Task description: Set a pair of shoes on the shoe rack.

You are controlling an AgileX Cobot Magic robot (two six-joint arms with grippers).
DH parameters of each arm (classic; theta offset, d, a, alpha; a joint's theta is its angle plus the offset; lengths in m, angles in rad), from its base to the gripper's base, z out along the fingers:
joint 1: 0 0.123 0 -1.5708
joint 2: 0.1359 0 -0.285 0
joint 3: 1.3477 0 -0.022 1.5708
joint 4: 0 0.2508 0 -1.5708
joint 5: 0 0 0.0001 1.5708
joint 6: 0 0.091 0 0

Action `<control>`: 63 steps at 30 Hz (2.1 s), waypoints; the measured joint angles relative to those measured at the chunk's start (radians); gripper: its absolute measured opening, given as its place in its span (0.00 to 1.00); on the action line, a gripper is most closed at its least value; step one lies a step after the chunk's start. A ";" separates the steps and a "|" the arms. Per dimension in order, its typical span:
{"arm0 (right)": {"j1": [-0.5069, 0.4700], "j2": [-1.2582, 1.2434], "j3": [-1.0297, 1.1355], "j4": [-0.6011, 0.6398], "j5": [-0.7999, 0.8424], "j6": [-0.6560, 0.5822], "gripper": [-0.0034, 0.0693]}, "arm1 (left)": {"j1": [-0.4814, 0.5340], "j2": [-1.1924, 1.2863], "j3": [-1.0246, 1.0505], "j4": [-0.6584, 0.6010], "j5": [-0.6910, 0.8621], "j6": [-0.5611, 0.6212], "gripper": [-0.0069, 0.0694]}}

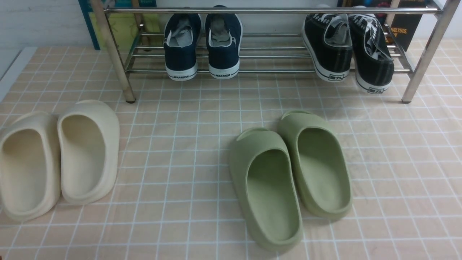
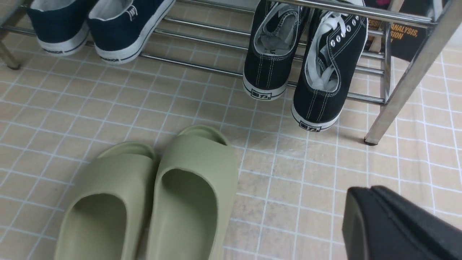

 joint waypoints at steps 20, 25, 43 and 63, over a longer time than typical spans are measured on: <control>0.000 -0.165 0.102 0.014 0.146 0.002 0.05 | 0.000 0.000 0.000 0.000 0.000 0.000 0.40; 0.000 -0.165 0.110 0.026 0.139 0.002 0.06 | 0.000 0.000 0.000 0.000 0.000 0.000 0.40; -0.218 -0.838 1.082 -0.115 -0.713 0.179 0.02 | 0.000 0.000 0.000 0.000 0.000 0.000 0.40; -0.174 -0.933 1.155 -0.152 -0.420 0.235 0.02 | 0.000 0.000 0.000 0.000 0.000 0.000 0.40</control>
